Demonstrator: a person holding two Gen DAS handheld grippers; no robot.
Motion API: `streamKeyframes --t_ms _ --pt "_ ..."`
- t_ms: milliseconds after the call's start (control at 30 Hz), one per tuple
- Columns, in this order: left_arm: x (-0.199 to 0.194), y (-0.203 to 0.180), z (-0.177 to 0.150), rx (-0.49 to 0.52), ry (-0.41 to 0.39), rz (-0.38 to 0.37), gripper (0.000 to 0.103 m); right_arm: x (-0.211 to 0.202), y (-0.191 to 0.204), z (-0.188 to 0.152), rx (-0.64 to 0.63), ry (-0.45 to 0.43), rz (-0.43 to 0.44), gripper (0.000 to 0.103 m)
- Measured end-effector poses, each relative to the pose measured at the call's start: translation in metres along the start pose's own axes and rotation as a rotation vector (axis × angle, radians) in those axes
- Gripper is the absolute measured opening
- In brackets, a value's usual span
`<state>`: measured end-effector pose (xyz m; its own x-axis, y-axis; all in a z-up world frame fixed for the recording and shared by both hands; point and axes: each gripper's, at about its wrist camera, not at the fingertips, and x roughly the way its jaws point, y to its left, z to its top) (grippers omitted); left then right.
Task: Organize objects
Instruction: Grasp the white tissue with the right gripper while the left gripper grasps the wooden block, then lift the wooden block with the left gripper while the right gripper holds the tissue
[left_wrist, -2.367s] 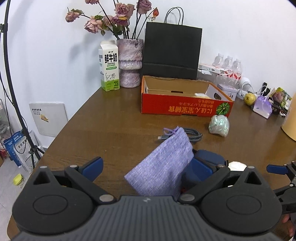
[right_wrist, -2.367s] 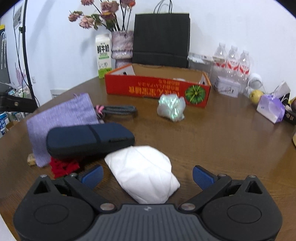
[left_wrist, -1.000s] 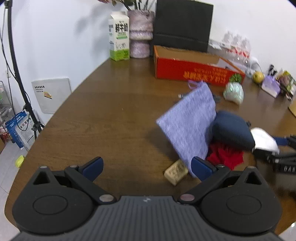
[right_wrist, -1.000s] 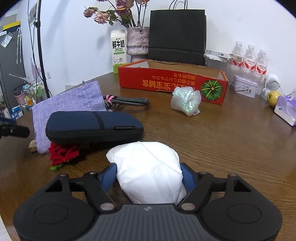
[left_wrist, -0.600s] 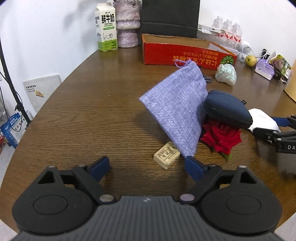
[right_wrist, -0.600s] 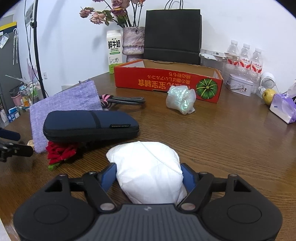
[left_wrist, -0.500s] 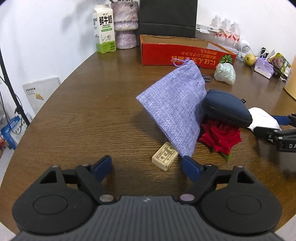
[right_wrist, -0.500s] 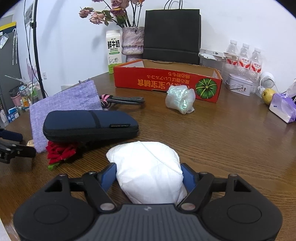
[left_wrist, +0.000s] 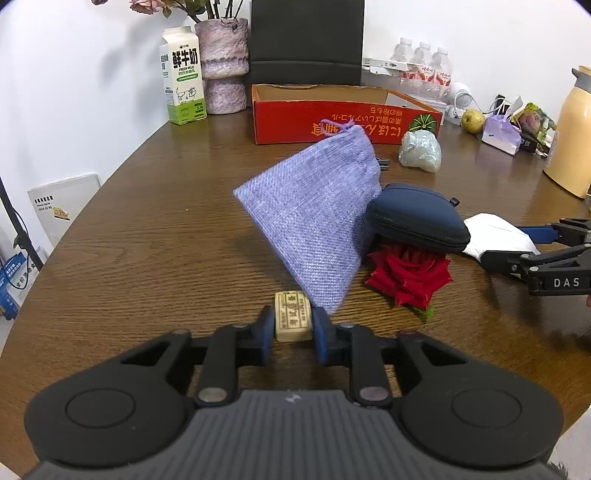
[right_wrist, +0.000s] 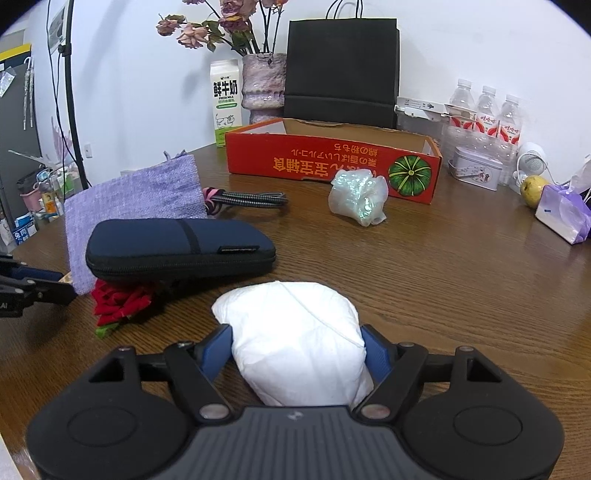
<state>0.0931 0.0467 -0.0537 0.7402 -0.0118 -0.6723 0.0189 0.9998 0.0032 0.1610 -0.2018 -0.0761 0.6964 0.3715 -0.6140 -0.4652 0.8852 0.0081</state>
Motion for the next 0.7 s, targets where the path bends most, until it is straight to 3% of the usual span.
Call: streamKeyframes --t_ms 700 --pt "-0.008 0.018 0.002 -0.049 0.002 0.056 0.022 -0.012 -0.002 -0.005 0.016 -0.036 -0.011 0.069"
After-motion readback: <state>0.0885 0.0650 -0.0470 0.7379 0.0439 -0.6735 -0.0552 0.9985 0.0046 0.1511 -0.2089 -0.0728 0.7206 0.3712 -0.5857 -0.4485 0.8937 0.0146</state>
